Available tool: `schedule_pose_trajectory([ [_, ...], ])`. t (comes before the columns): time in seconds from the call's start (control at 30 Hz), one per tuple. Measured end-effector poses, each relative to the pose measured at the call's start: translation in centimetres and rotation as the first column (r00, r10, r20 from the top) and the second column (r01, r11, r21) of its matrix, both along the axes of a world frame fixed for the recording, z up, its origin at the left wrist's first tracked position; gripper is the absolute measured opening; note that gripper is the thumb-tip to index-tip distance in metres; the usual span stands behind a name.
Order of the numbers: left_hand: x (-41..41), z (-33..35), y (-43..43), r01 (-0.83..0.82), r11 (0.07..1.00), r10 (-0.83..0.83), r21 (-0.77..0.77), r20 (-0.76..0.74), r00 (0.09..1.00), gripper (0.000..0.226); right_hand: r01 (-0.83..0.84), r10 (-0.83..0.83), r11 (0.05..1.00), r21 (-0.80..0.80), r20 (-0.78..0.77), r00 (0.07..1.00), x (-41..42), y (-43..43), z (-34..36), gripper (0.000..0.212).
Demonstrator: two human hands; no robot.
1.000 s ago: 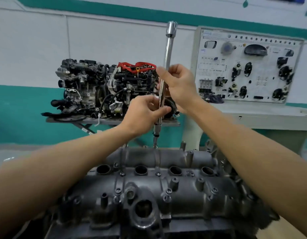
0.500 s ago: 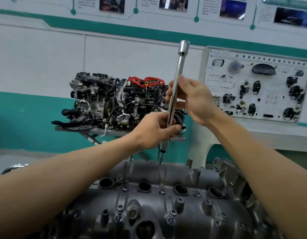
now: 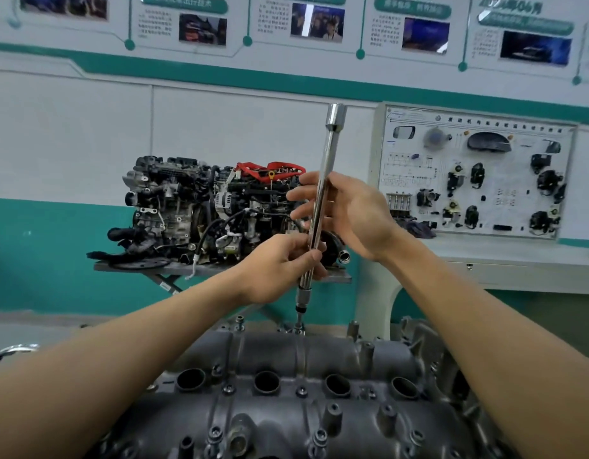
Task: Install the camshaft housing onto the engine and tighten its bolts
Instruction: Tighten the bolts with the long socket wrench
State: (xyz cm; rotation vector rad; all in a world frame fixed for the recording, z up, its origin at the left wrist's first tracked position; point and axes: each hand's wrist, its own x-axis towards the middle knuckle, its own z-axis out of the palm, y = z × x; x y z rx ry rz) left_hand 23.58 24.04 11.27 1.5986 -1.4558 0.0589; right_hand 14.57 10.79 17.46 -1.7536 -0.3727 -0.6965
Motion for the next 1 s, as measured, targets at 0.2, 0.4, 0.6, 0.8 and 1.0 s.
schedule_pose_trajectory([
  [0.2, -0.1, 0.2, 0.1, -0.135, 0.973, 0.142, -0.185, 0.023, 0.99, 0.017, 0.208, -0.204, 0.978, -0.016, 0.137, 0.969, 0.2, 0.3, -0.1, 0.017],
  [0.4, -0.3, 0.4, 0.3, -0.068, 0.994, 0.071, -0.09, 0.031, 0.997, 0.011, 0.212, -0.211, 0.977, 0.002, 0.111, 0.971, -0.1, 0.5, 0.1, 0.019],
  [0.6, 0.1, 0.0, 0.1, -0.064, 0.995, 0.068, -0.082, 0.051, 0.996, 0.016, 0.132, -0.131, 0.991, -0.023, 0.038, 0.991, -0.5, 0.4, 0.2, 0.021],
  [0.8, -0.1, -0.3, -0.2, -0.157, 0.975, 0.166, -0.157, 0.043, 0.985, 0.017, 0.288, -0.292, 0.956, 0.051, 0.131, 0.947, -0.2, 0.7, -0.2, 0.024],
  [1.0, -0.5, -0.2, -0.1, -0.03, 0.999, 0.033, -0.028, 0.119, 0.992, 0.021, 0.036, -0.036, 0.999, 0.003, -0.038, 0.999, -1.0, -0.4, 0.4, 0.033],
])
